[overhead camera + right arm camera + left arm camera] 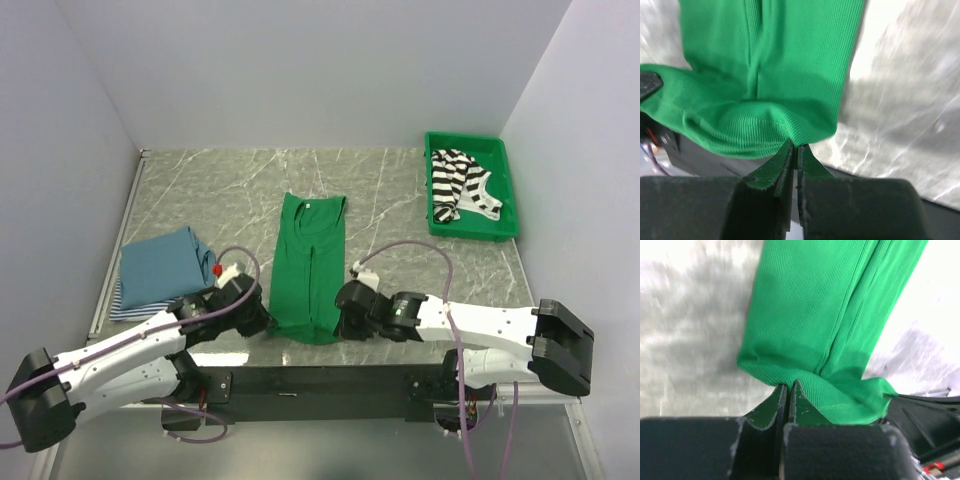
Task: Fold and stack the tank tops
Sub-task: Fold the tank top
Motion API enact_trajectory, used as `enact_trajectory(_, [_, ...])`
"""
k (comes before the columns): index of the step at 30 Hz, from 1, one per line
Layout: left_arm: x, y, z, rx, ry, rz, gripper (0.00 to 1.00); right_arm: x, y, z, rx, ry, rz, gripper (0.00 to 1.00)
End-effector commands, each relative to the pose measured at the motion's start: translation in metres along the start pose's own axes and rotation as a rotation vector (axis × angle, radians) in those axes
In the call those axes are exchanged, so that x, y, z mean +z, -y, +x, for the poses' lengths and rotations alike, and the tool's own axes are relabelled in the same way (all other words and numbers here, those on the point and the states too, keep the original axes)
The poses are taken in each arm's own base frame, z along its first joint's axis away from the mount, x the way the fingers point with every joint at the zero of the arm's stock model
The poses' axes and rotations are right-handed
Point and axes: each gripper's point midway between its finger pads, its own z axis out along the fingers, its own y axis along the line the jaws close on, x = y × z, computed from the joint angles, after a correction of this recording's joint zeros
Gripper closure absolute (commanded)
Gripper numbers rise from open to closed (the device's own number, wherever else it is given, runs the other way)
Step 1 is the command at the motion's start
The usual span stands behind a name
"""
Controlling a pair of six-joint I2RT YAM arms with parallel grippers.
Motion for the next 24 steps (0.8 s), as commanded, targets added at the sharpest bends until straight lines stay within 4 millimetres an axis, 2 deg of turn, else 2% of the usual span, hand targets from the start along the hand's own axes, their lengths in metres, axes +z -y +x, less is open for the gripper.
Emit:
enact_trajectory(1, [-0.003, 0.03, -0.032, 0.065, 0.074, 0.066, 0.99, -0.008, -0.012, -0.04, -0.024, 0.097, -0.023, 0.99])
enact_trajectory(4, [0.003, 0.04, -0.054, 0.07, 0.114, 0.072, 0.99, -0.008, -0.022, -0.07, -0.019, 0.15, -0.027, 0.99])
enact_trajectory(5, [0.01, 0.044, -0.064, 0.058, 0.134, 0.072, 0.99, -0.002, -0.017, -0.08, -0.006, 0.158, -0.002, 0.99])
enact_trajectory(7, [0.015, 0.053, -0.074, 0.071, 0.143, 0.083, 0.99, -0.002, -0.023, -0.098, -0.015, 0.186, -0.01, 1.0])
enact_trajectory(9, [0.027, 0.056, -0.085, 0.068, 0.148, 0.069, 0.99, 0.005, -0.019, -0.116, -0.001, 0.207, 0.015, 1.0])
enact_trajectory(10, [0.028, 0.065, -0.092, 0.082, 0.161, 0.082, 0.99, 0.004, -0.024, -0.126, -0.01, 0.221, 0.007, 1.0])
enact_trajectory(11, [0.037, 0.063, -0.098, 0.08, 0.157, 0.062, 0.99, 0.009, -0.022, -0.131, -0.011, 0.217, 0.018, 1.0])
enact_trajectory(12, [0.038, 0.075, -0.107, 0.083, 0.172, 0.089, 0.99, 0.011, -0.017, -0.141, -0.01, 0.228, 0.034, 1.0])
enact_trajectory(13, [0.041, 0.078, -0.112, 0.097, 0.177, 0.088, 0.99, 0.01, -0.022, -0.152, -0.006, 0.246, 0.027, 1.0])
enact_trajectory(14, [0.052, 0.073, -0.117, 0.092, 0.169, 0.057, 0.99, 0.016, -0.019, -0.155, -0.006, 0.238, 0.04, 1.0])
enact_trajectory(15, [0.054, 0.085, -0.125, 0.094, 0.176, 0.086, 0.99, 0.017, -0.015, -0.164, -0.005, 0.246, 0.05, 1.0])
enact_trajectory(17, [0.068, 0.081, -0.135, 0.097, 0.17, 0.056, 1.0, 0.022, -0.012, -0.177, 0.005, 0.255, 0.065, 1.0])
enact_trajectory(18, [0.069, 0.092, -0.143, 0.099, 0.172, 0.085, 0.99, 0.024, -0.011, -0.181, 0.003, 0.257, 0.061, 1.0])
enact_trajectory(19, [0.073, 0.093, -0.147, 0.104, 0.172, 0.083, 1.0, 0.025, -0.006, -0.191, 0.021, 0.267, 0.065, 1.0])
enact_trajectory(20, [0.082, 0.088, -0.152, 0.098, 0.169, 0.061, 0.99, 0.03, -0.002, -0.193, 0.023, 0.257, 0.076, 1.0])
enact_trajectory(22, [0.088, 0.095, -0.159, 0.102, 0.164, 0.074, 0.99, 0.033, 0.001, -0.205, 0.028, 0.266, 0.075, 1.0])
enact_trajectory(23, [0.097, 0.088, -0.161, 0.096, 0.149, 0.051, 0.99, 0.039, 0.004, -0.207, 0.029, 0.257, 0.083, 1.0])
enact_trajectory(24, [0.099, 0.091, -0.166, 0.091, 0.153, 0.053, 0.99, 0.042, 0.004, -0.211, 0.022, 0.261, 0.075, 1.0])
